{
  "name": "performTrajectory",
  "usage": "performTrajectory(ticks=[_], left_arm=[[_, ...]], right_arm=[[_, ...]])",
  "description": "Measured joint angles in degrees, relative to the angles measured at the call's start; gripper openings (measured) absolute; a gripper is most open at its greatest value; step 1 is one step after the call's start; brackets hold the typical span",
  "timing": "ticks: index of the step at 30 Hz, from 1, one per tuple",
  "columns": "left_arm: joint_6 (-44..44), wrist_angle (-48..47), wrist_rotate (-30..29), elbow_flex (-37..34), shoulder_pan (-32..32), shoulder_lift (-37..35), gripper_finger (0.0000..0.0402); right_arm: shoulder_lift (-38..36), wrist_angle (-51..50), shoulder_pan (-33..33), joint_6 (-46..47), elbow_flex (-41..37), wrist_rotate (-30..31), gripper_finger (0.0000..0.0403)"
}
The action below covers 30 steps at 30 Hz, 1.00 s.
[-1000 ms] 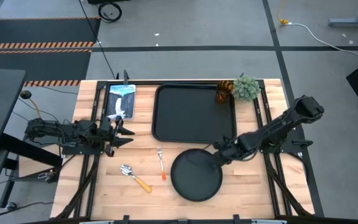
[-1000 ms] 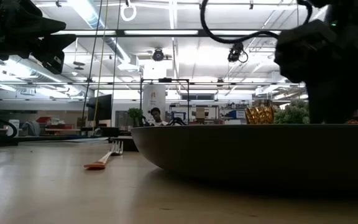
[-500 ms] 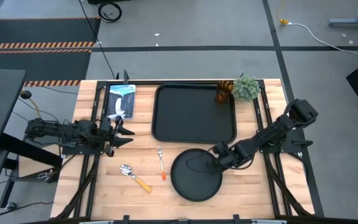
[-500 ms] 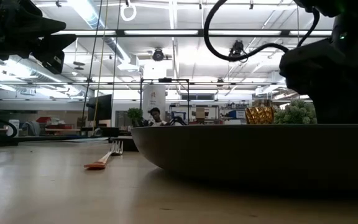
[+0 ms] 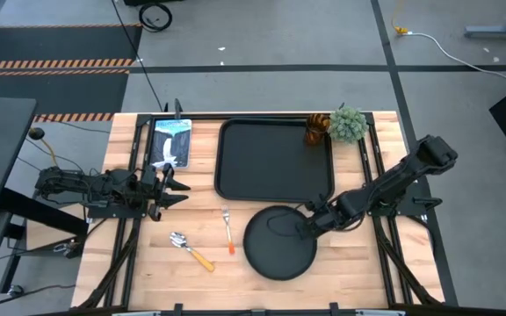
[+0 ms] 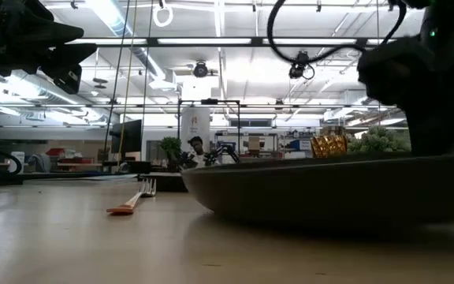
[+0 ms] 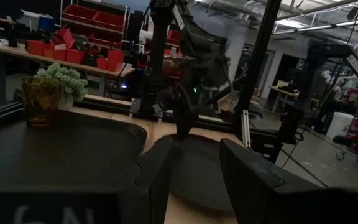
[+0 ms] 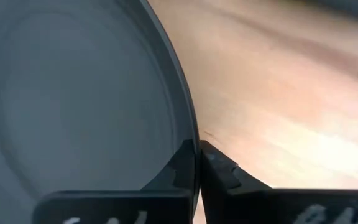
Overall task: Pick and place plate/cup/fork/spoon on tray
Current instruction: Put the black plate on the black tray to the bottom of the orange cup
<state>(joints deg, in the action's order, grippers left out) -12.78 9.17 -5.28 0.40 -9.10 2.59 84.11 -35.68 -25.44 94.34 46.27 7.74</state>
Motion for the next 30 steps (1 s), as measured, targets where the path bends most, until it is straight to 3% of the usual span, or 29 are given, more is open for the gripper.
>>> performTrajectory(ticks=[4,9,18,24,30], left_arm=[[0.0,0.0,0.01,0.01,0.01,0.0,0.0142],[0.0,0.0,0.0,0.01,0.01,0.0,0.0142],[0.0,0.0,0.02,0.02,0.01,0.0,0.0142],[0.0,0.0,0.02,0.01,0.01,0.0,0.0142],[0.0,0.0,0.02,0.0,0.01,0.0,0.0142]], right_arm=[[-7.58,-3.98,0.48,0.99,0.03,3.17,0.0009],[-16.26,-17.53,3.53,3.36,0.01,4.95,0.0009],[-28.91,-34.85,18.59,-0.54,0.01,7.82,0.0009],[-31.45,-34.28,31.62,-10.35,-1.17,5.48,0.0009],[-31.29,-22.89,43.26,-20.61,-7.93,-0.08,0.001]])
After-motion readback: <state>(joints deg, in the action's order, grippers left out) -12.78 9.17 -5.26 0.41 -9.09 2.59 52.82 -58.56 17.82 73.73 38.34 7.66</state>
